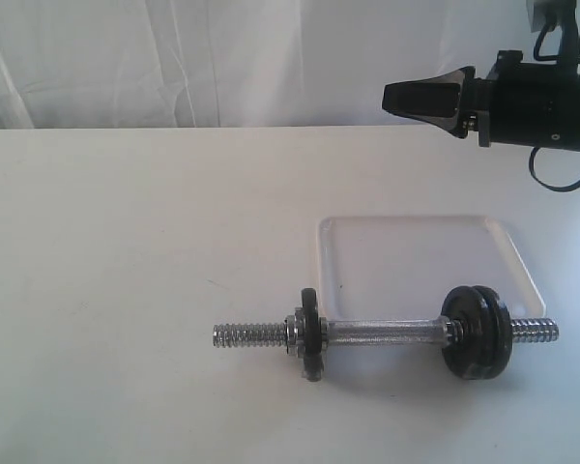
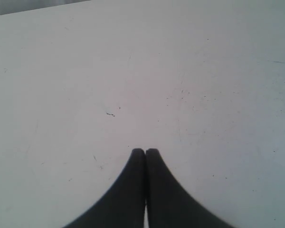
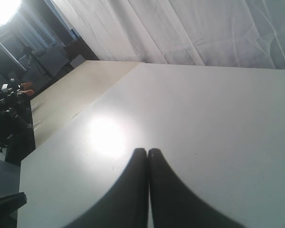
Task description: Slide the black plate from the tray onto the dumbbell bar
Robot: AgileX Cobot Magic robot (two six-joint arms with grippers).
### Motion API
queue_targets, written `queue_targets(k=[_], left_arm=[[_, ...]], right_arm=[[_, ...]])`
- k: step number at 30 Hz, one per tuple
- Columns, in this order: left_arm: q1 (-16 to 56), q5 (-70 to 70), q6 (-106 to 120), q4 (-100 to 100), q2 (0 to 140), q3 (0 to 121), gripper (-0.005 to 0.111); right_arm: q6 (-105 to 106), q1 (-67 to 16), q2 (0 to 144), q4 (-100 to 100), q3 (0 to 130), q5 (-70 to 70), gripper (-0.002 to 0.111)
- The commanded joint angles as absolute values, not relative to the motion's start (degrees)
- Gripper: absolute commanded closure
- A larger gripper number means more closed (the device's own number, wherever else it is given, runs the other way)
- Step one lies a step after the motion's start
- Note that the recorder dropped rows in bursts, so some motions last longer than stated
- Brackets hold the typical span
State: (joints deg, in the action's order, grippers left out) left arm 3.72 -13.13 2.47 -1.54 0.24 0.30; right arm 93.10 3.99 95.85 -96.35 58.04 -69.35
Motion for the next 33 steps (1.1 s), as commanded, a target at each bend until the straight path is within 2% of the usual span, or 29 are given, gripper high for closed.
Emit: queue_targets(k=[1, 24, 27, 33], left_arm=[[4.07, -12.85, 2.35, -2.08, 0.0, 0.0, 0.107], [4.07, -12.14, 2.35, -2.08, 0.0, 0.0, 0.107], [4.07, -12.14, 2.35, -2.08, 0.0, 0.0, 0.107], [4.07, -12.08, 2.35, -2.34, 0.0, 0.0, 0.107]], right_arm=[[94.12, 4.34, 95.41, -96.74, 58.21, -69.96, 0.108], [94.12, 4.34, 94.69, -96.61, 58.21, -69.96, 0.108], [94.12, 4.34, 91.46, -96.51, 57.84, -69.28, 0.108], [94.12, 4.34, 78.41, -96.21, 56.58, -58.77, 0.108]])
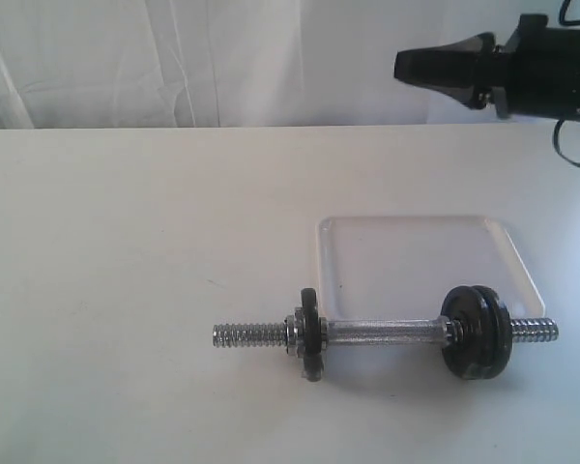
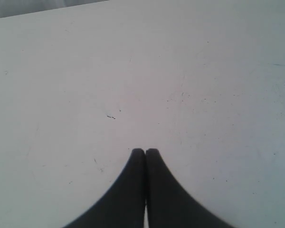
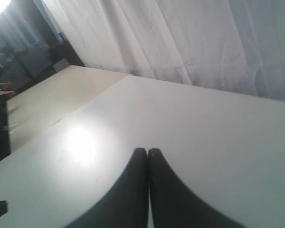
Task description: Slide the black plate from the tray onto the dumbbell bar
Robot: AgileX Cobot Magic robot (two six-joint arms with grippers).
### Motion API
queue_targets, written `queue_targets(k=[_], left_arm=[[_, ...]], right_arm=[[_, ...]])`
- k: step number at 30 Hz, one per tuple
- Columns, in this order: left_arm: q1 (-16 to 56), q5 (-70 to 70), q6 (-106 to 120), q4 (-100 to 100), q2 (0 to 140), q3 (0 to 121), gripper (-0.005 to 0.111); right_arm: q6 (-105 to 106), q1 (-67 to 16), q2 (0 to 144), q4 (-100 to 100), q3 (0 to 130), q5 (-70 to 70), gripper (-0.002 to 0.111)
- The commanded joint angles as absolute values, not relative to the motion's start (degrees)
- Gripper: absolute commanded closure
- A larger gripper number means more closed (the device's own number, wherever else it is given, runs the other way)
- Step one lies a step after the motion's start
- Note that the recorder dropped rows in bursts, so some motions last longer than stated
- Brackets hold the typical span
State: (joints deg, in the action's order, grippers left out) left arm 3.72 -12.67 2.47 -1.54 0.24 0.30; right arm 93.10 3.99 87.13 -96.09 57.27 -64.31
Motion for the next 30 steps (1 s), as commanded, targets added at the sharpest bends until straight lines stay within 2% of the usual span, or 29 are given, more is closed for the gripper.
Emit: queue_targets(k=[1, 12, 30], left_arm=[[4.07, -12.08, 2.35, -2.91, 0.0, 0.0, 0.107], [4.07, -12.08, 0.55, -4.26, 0.0, 0.0, 0.107], [4.07, -12.08, -2.84, -4.26, 0.0, 0.0, 0.107]], right_arm=[[94.12, 4.34, 76.52, -96.21, 56.58, -57.11, 0.108], [94.12, 3.09, 59.24, -96.21, 56.58, -54.77, 0.108], [94.12, -14.95, 41.43, -96.15, 56.58, -54.05, 0.108]])
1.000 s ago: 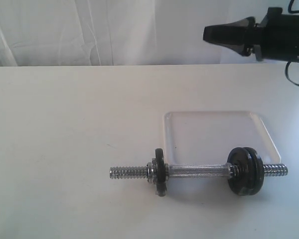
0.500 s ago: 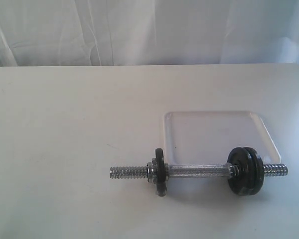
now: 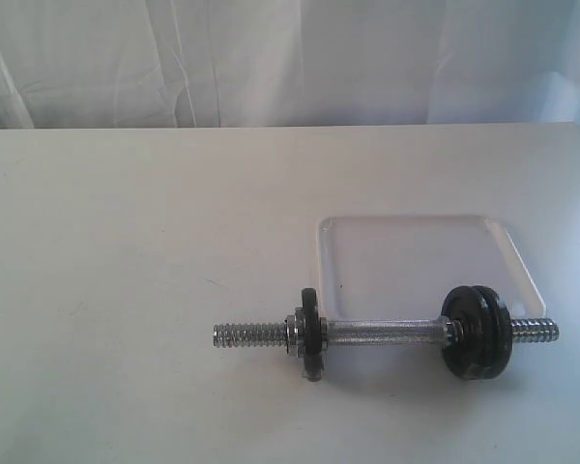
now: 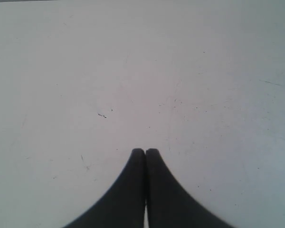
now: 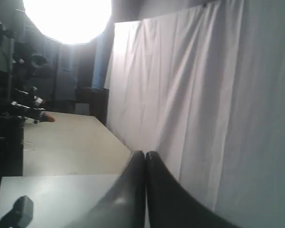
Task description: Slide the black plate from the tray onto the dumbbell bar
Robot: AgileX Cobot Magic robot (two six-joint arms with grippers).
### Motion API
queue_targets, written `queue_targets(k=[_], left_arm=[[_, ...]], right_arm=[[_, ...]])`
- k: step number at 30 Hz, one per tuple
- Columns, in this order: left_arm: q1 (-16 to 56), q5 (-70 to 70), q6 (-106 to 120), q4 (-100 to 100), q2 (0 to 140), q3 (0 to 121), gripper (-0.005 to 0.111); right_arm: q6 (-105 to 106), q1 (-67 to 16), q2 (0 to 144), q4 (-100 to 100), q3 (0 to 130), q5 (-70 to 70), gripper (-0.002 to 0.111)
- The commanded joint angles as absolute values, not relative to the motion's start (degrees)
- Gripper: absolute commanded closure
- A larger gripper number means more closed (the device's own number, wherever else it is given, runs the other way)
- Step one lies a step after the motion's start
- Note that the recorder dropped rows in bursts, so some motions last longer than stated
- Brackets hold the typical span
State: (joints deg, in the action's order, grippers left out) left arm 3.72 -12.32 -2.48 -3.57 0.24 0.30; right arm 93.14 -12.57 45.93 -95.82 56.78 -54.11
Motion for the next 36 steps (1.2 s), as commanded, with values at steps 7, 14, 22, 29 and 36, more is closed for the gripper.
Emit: queue_targets(k=[7, 14, 22, 29, 36], left_arm=[[4.07, -12.08, -2.84, -4.26, 0.0, 0.0, 0.107], [4.07, -12.08, -2.84, -4.26, 0.0, 0.0, 0.107], [4.07, -12.08, -2.84, -4.26, 0.0, 0.0, 0.107], [4.07, -11.99, -2.84, -4.25, 0.0, 0.0, 0.107], [4.07, -11.99, -2.84, -4.25, 0.0, 0.0, 0.107]], right_arm=[[94.12, -14.95, 35.19, -96.15, 56.58, -54.84, 0.108], [94.12, -14.95, 33.16, -96.15, 56.58, -55.1, 0.108], [94.12, -14.95, 30.28, -96.16, 55.2, -53.65, 0.108], [94.12, -14.95, 22.11, -95.68, 44.39, -53.77, 0.108], [94.12, -14.95, 18.15, -94.06, 40.58, -53.62, 0.108]])
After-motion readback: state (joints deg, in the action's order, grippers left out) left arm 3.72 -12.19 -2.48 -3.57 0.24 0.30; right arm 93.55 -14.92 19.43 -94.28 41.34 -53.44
